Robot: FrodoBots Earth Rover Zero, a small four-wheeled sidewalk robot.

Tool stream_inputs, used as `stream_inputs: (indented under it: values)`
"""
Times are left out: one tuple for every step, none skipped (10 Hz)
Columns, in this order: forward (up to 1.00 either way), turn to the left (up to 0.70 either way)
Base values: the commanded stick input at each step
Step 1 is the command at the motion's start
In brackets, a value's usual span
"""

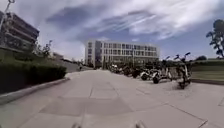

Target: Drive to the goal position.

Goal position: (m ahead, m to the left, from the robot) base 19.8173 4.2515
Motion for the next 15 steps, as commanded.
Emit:
stream_inputs:
  values:
    - [0.45, 0.00]
    - [0.45, 0.01]
    - [0.45, 0.14]
    - [0.45, 0.26]
    - [0.45, 0.19]
    - [0.45, 0.02]
    - [0.45, 0.00]
    - [0.45, 0.00]
    - [0.45, 0.00]
    - [0.45, 0.00]
    - [0.45, 0.00]
    - [0.45, 0.00]
    - [0.45, 0.00]
    - [0.45, 0.00]
    - [0.45, 0.00]
